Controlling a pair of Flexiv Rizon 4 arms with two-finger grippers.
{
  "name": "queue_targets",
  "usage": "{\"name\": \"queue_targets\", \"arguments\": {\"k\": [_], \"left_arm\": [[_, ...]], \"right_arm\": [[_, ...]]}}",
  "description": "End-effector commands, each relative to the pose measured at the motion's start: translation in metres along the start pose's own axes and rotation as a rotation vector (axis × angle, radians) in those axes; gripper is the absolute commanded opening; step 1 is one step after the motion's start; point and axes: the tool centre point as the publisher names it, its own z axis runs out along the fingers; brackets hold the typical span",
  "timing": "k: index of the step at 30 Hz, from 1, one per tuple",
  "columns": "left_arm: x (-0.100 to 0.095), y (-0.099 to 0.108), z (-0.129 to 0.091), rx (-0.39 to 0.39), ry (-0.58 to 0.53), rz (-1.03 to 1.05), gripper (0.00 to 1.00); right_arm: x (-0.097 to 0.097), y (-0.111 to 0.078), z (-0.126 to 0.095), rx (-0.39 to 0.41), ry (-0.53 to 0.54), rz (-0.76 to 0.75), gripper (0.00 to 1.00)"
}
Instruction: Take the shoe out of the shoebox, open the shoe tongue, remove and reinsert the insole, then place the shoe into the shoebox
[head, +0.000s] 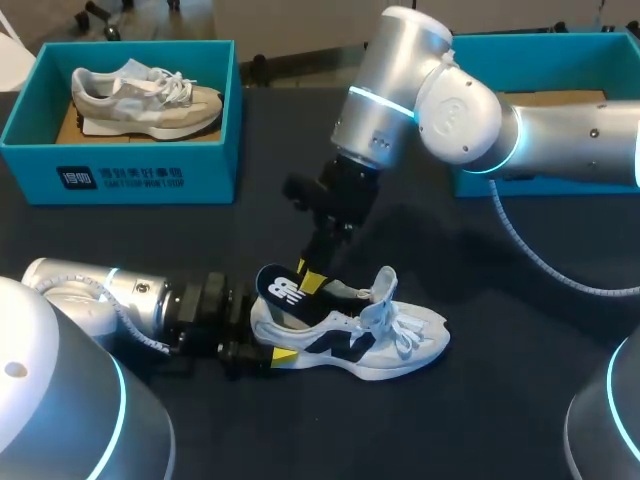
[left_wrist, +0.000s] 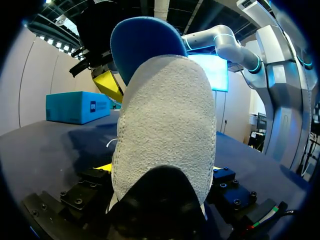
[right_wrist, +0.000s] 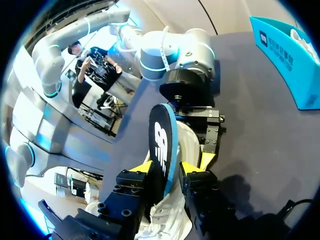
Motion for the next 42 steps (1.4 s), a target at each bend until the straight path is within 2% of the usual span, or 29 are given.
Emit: {"name": "queue_targets", "arguments": {"k": [1,7,19,21,26,32,33,34,42], "left_arm": [[0.000,-0.001,0.000,-0.002,-0.001,-0.001,0.00],[0.000,-0.001,0.000,-0.002,-0.001,-0.001,0.00],[0.000,-0.001,0.000,-0.002,-0.001,-0.001,0.00],[0.000,-0.001,0.000,-0.002,-0.001,-0.001,0.00],[0.000,-0.001,0.000,-0.002,-0.001,-0.001,0.00],[0.000,-0.001,0.000,-0.002,-0.001,-0.001,0.00],[0.000,-0.001,0.000,-0.002,-0.001,-0.001,0.00],[0.000,-0.001,0.000,-0.002,-0.001,-0.001,0.00],[0.000,-0.001,0.000,-0.002,-0.001,-0.001,0.00]], "right_arm": [[-0.009,-0.001,-0.003,0.003,0.023,0.013,0.35],[-0.014,0.001,-0.004,0.004,0.048,0.011,0.37],[-0.005,0.006,0.006,0.024,0.114,0.007,0.38],[-0.004,0.006,0.007,0.028,0.118,0.010,0.35],[-0.002,0.002,0.011,0.023,0.124,0.017,0.19],[0.005,-0.003,0.013,0.016,0.130,0.023,0.16],[0.006,-0.003,0.013,0.010,0.127,0.021,0.13],[0.008,-0.003,0.013,0.008,0.126,0.020,0.00],[0.015,0.008,0.013,0.002,0.113,-0.022,0.00]]}}
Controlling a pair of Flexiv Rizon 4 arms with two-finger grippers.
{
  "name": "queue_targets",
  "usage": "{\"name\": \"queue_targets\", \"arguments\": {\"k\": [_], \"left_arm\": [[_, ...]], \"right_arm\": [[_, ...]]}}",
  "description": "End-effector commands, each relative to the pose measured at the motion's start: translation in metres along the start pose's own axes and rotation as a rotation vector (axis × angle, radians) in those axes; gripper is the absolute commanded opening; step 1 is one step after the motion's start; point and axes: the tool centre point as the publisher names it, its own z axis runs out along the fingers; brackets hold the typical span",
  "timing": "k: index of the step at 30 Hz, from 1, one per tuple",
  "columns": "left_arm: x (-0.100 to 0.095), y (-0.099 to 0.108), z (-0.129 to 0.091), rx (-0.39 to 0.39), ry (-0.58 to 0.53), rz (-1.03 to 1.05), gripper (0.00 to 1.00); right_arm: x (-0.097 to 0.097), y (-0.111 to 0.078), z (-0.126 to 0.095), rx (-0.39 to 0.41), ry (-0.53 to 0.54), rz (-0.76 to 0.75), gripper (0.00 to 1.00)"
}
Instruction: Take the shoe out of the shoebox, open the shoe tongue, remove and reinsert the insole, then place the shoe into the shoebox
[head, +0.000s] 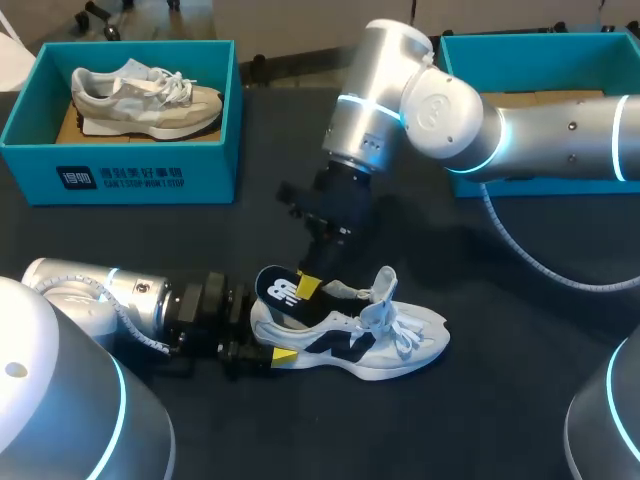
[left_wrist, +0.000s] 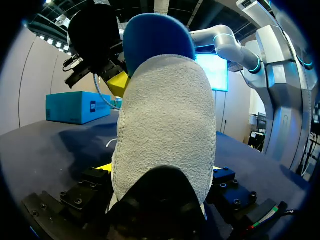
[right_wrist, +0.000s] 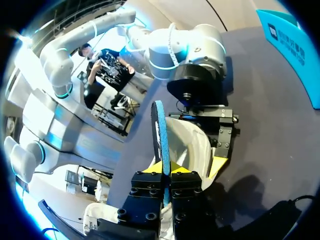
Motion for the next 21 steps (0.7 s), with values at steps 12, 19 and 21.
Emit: {"name": "queue_targets", "arguments": {"k": [12,19,21], "left_arm": [[0.000,-0.001,0.000,-0.002,-0.001,-0.001,0.00],[0.000,-0.001,0.000,-0.002,-0.001,-0.001,0.00],[0.000,-0.001,0.000,-0.002,-0.001,-0.001,0.00]], "right_arm": [[0.006,0.029,0.003,0.029,-0.009,-0.080,0.00],[0.000,0.038,0.011,0.041,0.007,-0.106,0.00],[-0.001,0.038,0.011,0.040,0.008,-0.108,0.00]]}}
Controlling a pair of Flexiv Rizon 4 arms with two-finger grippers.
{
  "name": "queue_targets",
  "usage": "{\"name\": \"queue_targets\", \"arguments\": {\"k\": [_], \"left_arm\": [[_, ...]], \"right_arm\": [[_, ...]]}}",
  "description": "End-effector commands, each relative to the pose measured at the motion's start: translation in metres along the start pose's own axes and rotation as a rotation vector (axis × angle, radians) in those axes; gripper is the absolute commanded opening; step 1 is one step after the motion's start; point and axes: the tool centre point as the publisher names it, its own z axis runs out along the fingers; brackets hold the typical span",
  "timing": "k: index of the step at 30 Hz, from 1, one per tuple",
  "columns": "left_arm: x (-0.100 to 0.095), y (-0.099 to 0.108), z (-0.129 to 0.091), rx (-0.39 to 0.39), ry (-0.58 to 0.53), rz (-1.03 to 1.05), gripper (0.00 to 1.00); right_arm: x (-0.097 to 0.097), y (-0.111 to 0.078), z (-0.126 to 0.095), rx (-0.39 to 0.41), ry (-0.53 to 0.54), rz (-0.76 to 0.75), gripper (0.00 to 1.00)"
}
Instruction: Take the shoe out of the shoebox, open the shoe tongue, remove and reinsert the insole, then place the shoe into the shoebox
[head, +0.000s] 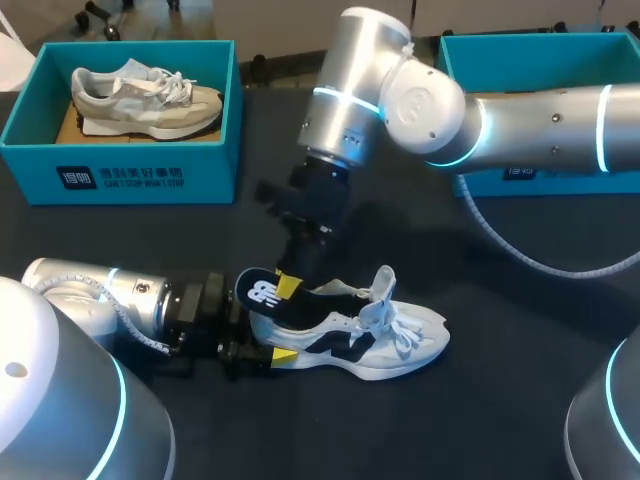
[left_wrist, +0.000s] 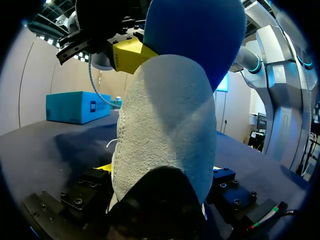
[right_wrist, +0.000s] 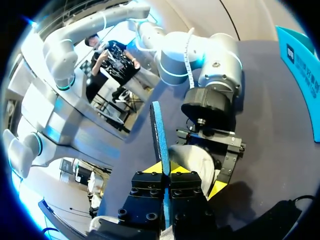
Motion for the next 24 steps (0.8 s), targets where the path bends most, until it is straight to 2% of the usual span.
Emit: {"name": "queue_targets", "arguments": {"k": [1,2,3,6,12,24], "left_arm": [[0.000,-0.001,0.000,-0.002,-0.001,-0.001,0.00],[0.000,-0.001,0.000,-0.002,-0.001,-0.001,0.00],[0.000,-0.001,0.000,-0.002,-0.001,-0.001,0.00],[0.000,-0.001,0.000,-0.002,-0.001,-0.001,0.00],[0.000,-0.001,0.000,-0.002,-0.001,-0.001,0.00],[0.000,-0.001,0.000,-0.002,-0.001,-0.001,0.00]], "right_arm": [[-0.009,0.004,0.004,0.005,0.014,-0.003,0.00],[-0.009,0.004,0.004,0.005,0.015,-0.004,0.06],[-0.009,0.003,0.004,0.005,0.016,-0.003,0.17],[-0.007,0.000,0.001,0.004,0.011,0.006,0.24],[-0.001,-0.005,-0.003,-0.018,-0.011,0.017,0.31],[0.003,-0.022,-0.011,-0.080,-0.039,0.047,0.35]]}}
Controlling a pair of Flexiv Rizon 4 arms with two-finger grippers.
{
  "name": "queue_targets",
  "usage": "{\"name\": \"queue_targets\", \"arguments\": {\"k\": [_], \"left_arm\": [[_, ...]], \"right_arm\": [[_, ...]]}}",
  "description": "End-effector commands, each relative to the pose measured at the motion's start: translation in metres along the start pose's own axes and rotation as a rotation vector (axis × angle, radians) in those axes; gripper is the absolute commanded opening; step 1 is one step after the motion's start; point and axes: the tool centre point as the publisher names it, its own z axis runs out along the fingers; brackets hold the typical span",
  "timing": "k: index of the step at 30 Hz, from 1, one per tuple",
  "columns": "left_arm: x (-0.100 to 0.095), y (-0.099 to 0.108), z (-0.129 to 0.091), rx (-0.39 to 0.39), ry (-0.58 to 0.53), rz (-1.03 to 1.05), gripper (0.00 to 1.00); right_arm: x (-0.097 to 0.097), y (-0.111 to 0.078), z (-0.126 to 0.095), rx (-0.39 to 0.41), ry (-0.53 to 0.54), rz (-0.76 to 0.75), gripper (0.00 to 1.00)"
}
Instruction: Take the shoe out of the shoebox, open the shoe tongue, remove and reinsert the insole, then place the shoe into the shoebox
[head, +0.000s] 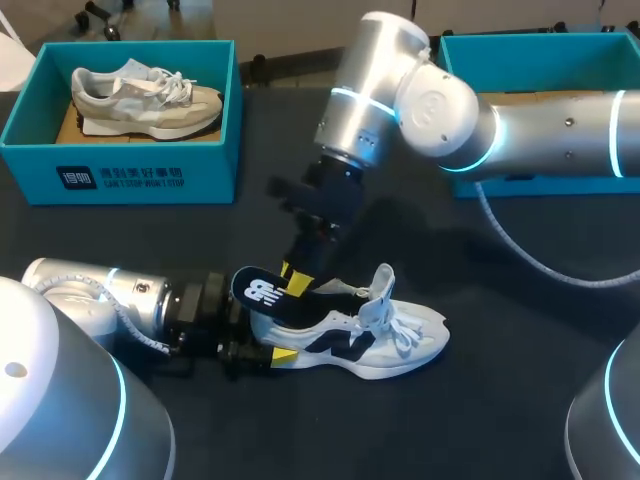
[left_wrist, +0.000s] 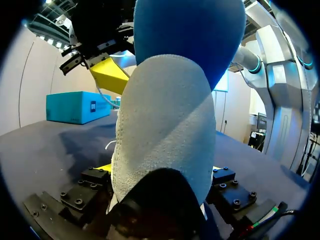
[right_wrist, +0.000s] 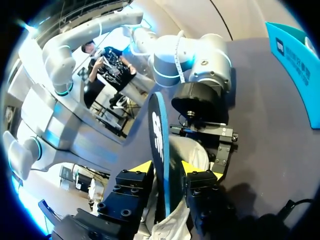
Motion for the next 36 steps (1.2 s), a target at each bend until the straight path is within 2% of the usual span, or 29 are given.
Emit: {"name": "queue_targets", "arguments": {"k": [1,11,36], "left_arm": [[0.000,-0.001,0.000,-0.002,-0.001,-0.001,0.00],[0.000,-0.001,0.000,-0.002,-0.001,-0.001,0.00],[0.000,-0.001,0.000,-0.002,-0.001,-0.001,0.00]], "right_arm": [[0.009,-0.007,-0.002,-0.024,-0.018,0.000,0.35],[0.003,-0.015,0.000,-0.075,-0.012,0.012,0.37],[0.002,-0.018,0.013,-0.090,0.034,0.040,0.36]]}}
